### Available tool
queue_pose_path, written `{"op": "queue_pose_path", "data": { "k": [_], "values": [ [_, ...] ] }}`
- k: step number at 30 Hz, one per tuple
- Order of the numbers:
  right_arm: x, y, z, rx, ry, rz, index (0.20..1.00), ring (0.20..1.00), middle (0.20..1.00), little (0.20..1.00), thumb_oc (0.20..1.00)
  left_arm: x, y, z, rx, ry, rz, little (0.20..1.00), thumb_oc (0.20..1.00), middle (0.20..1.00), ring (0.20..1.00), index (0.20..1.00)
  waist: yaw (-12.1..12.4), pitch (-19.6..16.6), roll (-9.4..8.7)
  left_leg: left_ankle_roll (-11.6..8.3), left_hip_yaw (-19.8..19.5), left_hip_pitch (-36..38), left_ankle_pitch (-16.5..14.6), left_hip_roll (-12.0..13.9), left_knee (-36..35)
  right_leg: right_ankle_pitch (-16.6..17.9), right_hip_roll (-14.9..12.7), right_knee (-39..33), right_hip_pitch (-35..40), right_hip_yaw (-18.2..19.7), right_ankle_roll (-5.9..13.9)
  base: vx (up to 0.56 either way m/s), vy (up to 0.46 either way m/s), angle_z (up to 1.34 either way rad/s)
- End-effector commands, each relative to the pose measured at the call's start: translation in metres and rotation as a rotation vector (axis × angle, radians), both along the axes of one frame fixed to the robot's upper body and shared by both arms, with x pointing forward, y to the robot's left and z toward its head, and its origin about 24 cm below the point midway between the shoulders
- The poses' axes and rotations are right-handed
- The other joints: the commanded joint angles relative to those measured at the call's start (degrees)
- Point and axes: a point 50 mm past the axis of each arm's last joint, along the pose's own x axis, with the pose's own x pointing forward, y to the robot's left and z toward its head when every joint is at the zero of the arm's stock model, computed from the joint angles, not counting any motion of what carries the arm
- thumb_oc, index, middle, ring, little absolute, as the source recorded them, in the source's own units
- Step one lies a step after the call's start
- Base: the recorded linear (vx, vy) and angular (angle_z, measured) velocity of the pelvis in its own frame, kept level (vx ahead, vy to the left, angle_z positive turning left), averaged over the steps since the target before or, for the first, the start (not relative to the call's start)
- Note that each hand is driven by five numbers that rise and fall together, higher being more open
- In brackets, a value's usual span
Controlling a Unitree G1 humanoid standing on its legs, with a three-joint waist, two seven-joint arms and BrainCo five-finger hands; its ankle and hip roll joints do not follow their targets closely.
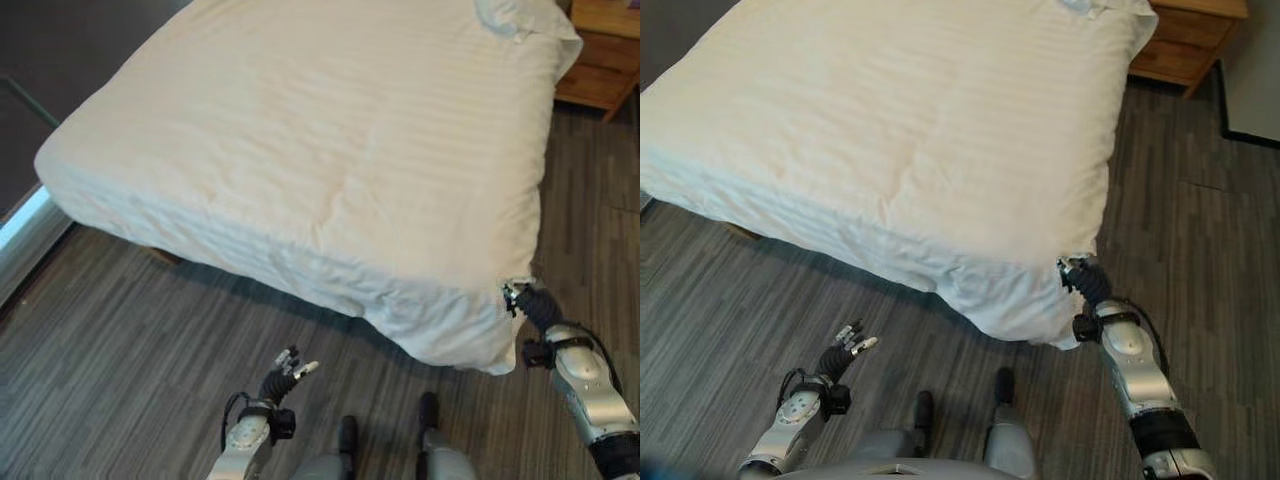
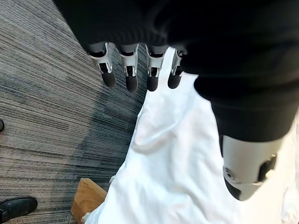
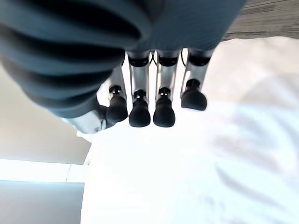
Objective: Making the bed.
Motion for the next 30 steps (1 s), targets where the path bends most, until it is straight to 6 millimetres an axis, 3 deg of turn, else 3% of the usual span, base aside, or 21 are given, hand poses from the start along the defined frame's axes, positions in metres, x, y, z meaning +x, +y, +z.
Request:
{"op": "queue_pose_path", "data": {
  "k": [1, 8, 19, 20, 21, 24, 26, 27, 28, 29, 30],
  "values": [
    [0.015, -0.008, 0.035, 0.085, -0.212, -0.102, 0.2, 0.2, 0.2, 0.2, 0.2, 0.026, 0.013, 0.021, 0.066, -0.124, -0.02, 1.0, 1.0, 1.0, 1.0, 1.0, -0.51, 1.8, -2.67, -1.05, -2.21, -3.31, 2.03, -2.36, 0.33, -5.06, -1.02, 1.18, 6.94, 0.63, 0.17, 0.0, 0.0, 0.0],
    [0.036, -0.014, 0.049, 0.287, -0.336, -0.253, 0.2, 0.2, 0.2, 0.2, 0.2, 0.032, -0.004, 0.021, 0.033, -0.137, -0.061, 1.0, 1.0, 1.0, 1.0, 1.0, 0.02, 3.63, -0.12, -1.09, -1.96, -5.26, 2.61, -2.82, 0.33, -4.61, -1.15, 1.27, 4.46, 1.3, 0.04, -0.03, 0.013, -0.03],
    [0.054, -0.035, 0.031, 0.39, -0.208, -0.405, 0.2, 0.2, 0.2, 0.2, 0.2, 0.04, -0.025, 0.026, -0.01, -0.161, -0.135, 1.0, 1.0, 1.0, 1.0, 1.0, 1.44, 7.56, 4.74, -1.93, -1.34, -10.47, 4.19, -3.56, 0.33, -3.49, -1.62, 1.34, -0.87, 1.0, -0.07, -0.03, 0.008, 0.0],
    [0.051, -0.04, 0.018, 0.417, -0.155, -0.451, 0.2, 0.2, 0.2, 0.2, 0.2, 0.044, -0.03, 0.028, -0.01, -0.167, -0.151, 1.0, 1.0, 1.0, 1.0, 1.0, 1.44, 8.16, 5.25, -2.09, -0.96, -11.06, 4.27, -3.47, 0.33, -3.27, -1.65, 1.29, -1.67, 1.3, -0.04, 0.0, 0.006, -0.03],
    [0.051, -0.041, 0.019, 0.417, -0.156, -0.451, 0.2, 0.2, 0.2, 0.2, 0.2, 0.044, -0.03, 0.028, -0.01, -0.168, -0.152, 1.0, 1.0, 1.0, 1.0, 1.0, 1.52, 8.15, 5.27, -2.09, -0.9, -11.12, 4.27, -3.45, 0.33, -3.25, -1.63, 1.31, -1.76, 1.36, -0.04, 0.0, 0.0, 0.0],
    [0.033, -0.047, -0.02, 0.513, -0.032, -0.565, 0.2, 0.2, 0.2, 0.2, 0.2, 0.048, -0.038, 0.027, -0.011, -0.165, -0.165, 1.0, 1.0, 1.0, 1.0, 1.0, 1.28, 8.85, 5.69, -2.1, -0.39, -11.71, 4.16, -3.35, 0.33, -3.2, -1.41, 1.25, -2.57, 1.9, -0.02, 0.0, 0.005, -0.07],
    [0.009, -0.052, -0.055, 0.556, 0.104, -0.664, 0.2, 0.2, 0.2, 0.2, 0.2, 0.049, -0.042, 0.027, -0.015, -0.167, -0.168, 1.0, 1.0, 1.0, 1.0, 1.0, 0.95, 9.15, 5.93, -2.05, -0.22, -11.74, 4.03, -3.31, 0.33, -3.17, -1.31, 1.24, -2.79, 2.19, -0.03, 0.02, 0.01, -0.04],
    [-0.013, -0.054, -0.08, 0.576, 0.214, -0.725, 0.2, 0.2, 0.2, 0.2, 0.2, 0.05, -0.042, 0.028, -0.015, -0.169, -0.169, 1.0, 1.0, 1.0, 1.0, 1.0, 0.66, 9.3, 6.03, -1.97, 0.06, -11.73, 3.87, -3.2, 0.33, -3.18, -1.27, 1.2, -2.94, 2.46, 0.04, 0.03, 0.019, -0.07],
    [-0.03, -0.057, -0.094, 0.577, 0.283, -0.766, 0.2, 0.2, 0.2, 0.2, 0.2, 0.051, -0.041, 0.029, -0.009, -0.176, -0.169, 1.0, 1.0, 1.0, 1.0, 1.0, 0.37, 9.34, 5.98, -1.92, 0.26, -11.65, 3.75, -3.13, 0.33, -3.2, -1.23, 1.19, -2.99, 2.69, 0.04, 0.03, 0.016, -0.14],
    [-0.03, -0.057, -0.095, 0.577, 0.284, -0.766, 0.2, 0.2, 0.2, 0.2, 0.2, 0.051, -0.041, 0.029, -0.009, -0.175, -0.17, 1.0, 1.0, 1.0, 1.0, 1.0, 0.45, 9.29, 5.98, -1.92, 0.28, -11.63, 3.72, -3.13, 0.33, -3.22, -1.23, 1.18, -2.97, 2.71, 0.04, 0.02, 0.008, -0.14],
    [-0.051, -0.062, -0.108, 0.572, 0.351, -0.817, 0.2, 0.2, 0.2, 0.2, 0.2, 0.051, -0.04, 0.031, -0.007, -0.183, -0.168, 1.0, 1.0, 1.0, 1.0, 1.0, 0.18, 9.24, 5.89, -1.83, 0.37, -11.48, 3.55, -3.09, 0.33, -3.31, -1.14, 1.18, -2.94, 2.86, 0.03, 0.03, 0.003, -0.15]
  ]
}}
